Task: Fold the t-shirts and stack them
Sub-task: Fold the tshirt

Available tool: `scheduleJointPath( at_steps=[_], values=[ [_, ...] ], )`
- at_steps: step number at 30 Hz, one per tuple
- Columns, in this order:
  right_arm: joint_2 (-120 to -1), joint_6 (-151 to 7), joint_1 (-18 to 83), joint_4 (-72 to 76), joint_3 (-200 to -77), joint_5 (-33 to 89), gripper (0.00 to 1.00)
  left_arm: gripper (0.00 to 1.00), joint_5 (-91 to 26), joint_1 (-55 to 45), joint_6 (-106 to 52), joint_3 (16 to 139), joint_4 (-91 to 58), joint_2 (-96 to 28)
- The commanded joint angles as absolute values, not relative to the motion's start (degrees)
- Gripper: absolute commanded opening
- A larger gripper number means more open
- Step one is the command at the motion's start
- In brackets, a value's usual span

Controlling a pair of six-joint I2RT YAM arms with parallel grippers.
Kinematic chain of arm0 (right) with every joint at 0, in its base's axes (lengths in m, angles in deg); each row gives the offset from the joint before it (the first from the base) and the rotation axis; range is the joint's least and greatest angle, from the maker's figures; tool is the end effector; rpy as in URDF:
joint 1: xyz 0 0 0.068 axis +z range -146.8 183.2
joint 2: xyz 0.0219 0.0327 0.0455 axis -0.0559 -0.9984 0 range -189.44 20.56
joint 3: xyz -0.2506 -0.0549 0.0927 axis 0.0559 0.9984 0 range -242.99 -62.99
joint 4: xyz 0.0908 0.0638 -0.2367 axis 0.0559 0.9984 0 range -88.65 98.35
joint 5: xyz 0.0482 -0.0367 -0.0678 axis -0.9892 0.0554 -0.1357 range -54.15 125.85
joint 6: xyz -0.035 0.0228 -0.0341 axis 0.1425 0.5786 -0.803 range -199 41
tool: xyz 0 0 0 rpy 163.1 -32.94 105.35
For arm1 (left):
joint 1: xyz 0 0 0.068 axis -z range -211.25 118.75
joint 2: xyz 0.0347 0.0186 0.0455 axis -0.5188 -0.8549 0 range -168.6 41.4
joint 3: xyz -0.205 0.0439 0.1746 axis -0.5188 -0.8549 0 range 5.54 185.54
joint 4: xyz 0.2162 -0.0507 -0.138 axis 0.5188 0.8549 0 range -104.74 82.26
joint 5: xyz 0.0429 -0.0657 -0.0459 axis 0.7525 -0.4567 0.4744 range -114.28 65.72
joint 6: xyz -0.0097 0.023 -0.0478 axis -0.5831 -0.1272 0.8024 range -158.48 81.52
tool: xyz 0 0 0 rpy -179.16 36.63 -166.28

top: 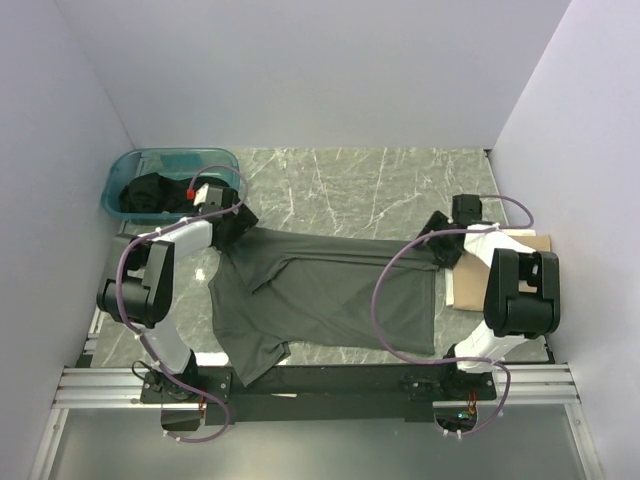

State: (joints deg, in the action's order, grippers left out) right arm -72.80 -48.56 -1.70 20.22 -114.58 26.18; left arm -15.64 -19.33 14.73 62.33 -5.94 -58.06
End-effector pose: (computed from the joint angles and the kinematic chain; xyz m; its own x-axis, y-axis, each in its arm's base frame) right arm 0.3110 -0.0209 0.1635 -0.7476 0.5654 -0.3484 0.4418 0.8151 0.3747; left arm 0.3458 -0.0676 0.1666 -0.5486 -0.6934 -0.4672 -0.5455 0.7203 -0.4284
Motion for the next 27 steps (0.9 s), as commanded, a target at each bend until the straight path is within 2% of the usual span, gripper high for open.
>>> scheduleJointPath(
  at_steps=[1,7,17,23,27],
  values=[
    [-70.9,-50.3,-3.1,21.2,-111.8,26.9,0.79,0.99,-17.0,-21.3,12.9,59.6,-3.4,-57.9],
    [-69.0,-52.8,-0.4,21.2,-115.4,25.1,0.79,1.0,-23.8,-20.4,9.8,62.1,-5.1,-57.7],
    [-63.2,-54.1,6.3,24.6,-119.5,29.6,0.8,0.99,-15.1,-15.7,9.9,64.7,1.5,-49.8],
    [-66.2,-53.3,7.0,23.9,-119.5,29.1,0.8,1.0,-10.8,-13.6,10.8,63.9,5.1,-47.3],
    [-69.2,-53.3,7.0,24.1,-120.3,30.0,0.8,0.99,-12.9,-13.3,10.4,62.5,3.2,-47.7]
  ],
)
